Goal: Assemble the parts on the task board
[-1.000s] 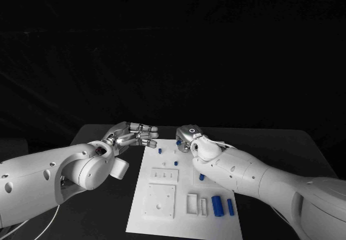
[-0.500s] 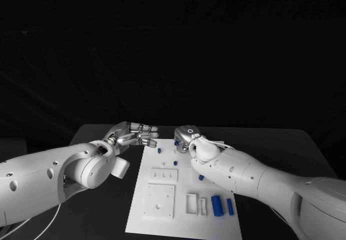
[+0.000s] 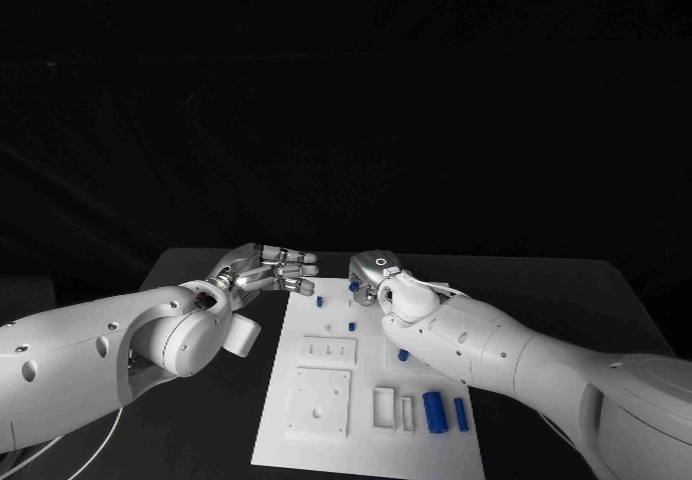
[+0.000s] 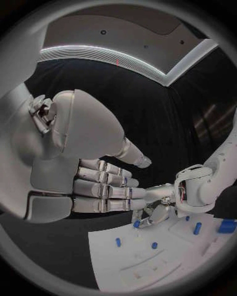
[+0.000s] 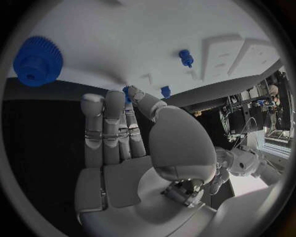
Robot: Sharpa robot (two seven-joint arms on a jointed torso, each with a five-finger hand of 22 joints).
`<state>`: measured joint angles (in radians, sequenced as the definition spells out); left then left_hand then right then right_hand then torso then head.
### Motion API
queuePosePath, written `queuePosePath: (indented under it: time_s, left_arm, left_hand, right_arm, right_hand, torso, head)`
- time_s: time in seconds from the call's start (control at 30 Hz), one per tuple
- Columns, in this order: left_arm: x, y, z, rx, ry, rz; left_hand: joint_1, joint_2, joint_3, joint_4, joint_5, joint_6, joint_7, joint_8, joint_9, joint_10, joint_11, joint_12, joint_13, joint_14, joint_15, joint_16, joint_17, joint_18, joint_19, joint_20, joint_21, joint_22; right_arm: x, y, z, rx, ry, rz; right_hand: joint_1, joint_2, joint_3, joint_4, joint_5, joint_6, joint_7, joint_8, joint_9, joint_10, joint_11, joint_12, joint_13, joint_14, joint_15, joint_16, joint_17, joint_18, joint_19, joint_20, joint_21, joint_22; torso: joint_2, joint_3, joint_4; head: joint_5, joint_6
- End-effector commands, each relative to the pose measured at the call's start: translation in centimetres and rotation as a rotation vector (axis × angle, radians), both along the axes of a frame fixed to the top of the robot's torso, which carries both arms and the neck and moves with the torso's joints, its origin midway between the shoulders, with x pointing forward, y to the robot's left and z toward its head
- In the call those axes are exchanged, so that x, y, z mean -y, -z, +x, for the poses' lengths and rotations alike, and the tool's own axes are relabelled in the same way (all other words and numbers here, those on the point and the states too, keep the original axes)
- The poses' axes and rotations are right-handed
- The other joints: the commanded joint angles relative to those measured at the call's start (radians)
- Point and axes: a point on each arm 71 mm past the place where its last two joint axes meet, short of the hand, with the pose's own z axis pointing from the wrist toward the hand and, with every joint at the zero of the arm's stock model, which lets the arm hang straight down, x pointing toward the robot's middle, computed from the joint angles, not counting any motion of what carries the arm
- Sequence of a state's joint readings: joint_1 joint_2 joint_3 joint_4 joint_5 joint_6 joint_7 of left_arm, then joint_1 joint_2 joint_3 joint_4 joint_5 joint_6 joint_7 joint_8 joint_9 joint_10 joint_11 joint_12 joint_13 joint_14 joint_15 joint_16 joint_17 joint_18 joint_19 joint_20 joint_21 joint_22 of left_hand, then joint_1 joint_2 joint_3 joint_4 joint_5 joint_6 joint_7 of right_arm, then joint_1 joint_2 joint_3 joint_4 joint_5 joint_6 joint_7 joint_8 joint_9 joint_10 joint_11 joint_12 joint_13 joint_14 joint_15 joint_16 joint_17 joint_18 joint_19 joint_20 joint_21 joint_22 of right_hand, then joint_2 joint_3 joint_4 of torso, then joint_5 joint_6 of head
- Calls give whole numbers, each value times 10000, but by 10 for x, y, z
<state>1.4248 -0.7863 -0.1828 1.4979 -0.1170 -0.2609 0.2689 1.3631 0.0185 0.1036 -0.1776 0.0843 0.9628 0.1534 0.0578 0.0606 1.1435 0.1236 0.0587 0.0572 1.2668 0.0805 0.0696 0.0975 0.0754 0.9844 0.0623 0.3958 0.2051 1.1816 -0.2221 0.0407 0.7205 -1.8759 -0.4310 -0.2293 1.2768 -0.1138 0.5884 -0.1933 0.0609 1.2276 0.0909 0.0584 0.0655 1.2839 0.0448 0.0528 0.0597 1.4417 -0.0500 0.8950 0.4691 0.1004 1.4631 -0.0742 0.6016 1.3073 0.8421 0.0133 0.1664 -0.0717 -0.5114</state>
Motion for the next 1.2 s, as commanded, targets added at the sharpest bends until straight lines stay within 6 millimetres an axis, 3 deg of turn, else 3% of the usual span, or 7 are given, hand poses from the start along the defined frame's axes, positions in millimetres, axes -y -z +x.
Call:
queuePosePath:
  time_s: [0.03,0.63,1.2]
  left_arm:
    - [3,-1,-1,49,184,-35]
    - [5,0,-1,-37,294,-16]
    - [4,0,0,-43,270,-5]
  left_hand:
    - [-11,-25,31,49,50,43,32,41,16,-57,-21,19,7,-7,11,1,4,-20,-77,7,39,-16]
    - [-29,-41,-4,71,16,-50,41,36,11,-109,-3,21,8,-31,25,0,2,-20,-80,25,17,-64]
    - [-15,-47,-24,81,11,-140,49,33,8,-122,0,21,8,-29,25,2,5,-18,-69,27,2,-83]
  right_arm:
    - [-1,1,1,-180,82,-131]
    - [-1,0,3,-149,140,-1]
    - [-1,-1,3,-88,124,140]
  right_hand:
    - [-34,-98,-11,90,-55,-154,30,42,7,-122,21,53,3,31,78,-72,-20,43,216,91,-93,672]
    - [-149,-657,22,512,-40,-674,138,43,-4,-686,204,51,-4,63,230,-208,-139,247,270,281,-911,507]
    - [-127,-603,256,601,-54,-678,149,41,-6,-701,209,48,-5,64,227,-224,-174,264,330,280,-1139,533]
  torso:
    - [7,-1,-6]
    - [9,4,-19]
    - [14,-5,-19]
  head:
    - [-5,11]
    - [-4,17]
    - [-4,42]
